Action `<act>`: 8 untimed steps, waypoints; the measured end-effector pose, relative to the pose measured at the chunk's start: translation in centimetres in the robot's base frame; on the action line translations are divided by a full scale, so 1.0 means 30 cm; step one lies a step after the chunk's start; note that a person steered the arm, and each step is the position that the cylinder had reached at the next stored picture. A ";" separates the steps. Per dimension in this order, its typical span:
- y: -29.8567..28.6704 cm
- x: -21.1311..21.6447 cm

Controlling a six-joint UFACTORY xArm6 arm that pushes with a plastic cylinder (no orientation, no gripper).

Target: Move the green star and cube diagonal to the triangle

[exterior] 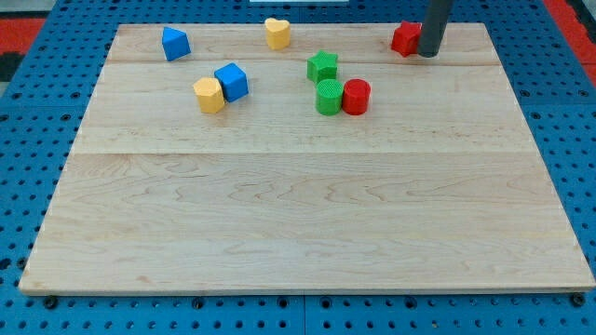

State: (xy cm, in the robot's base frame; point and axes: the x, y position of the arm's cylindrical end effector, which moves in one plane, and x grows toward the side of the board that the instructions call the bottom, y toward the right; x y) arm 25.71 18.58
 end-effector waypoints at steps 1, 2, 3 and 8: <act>0.000 0.000; 0.002 0.000; 0.026 0.054; -0.455 0.098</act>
State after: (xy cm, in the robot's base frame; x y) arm 28.66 4.91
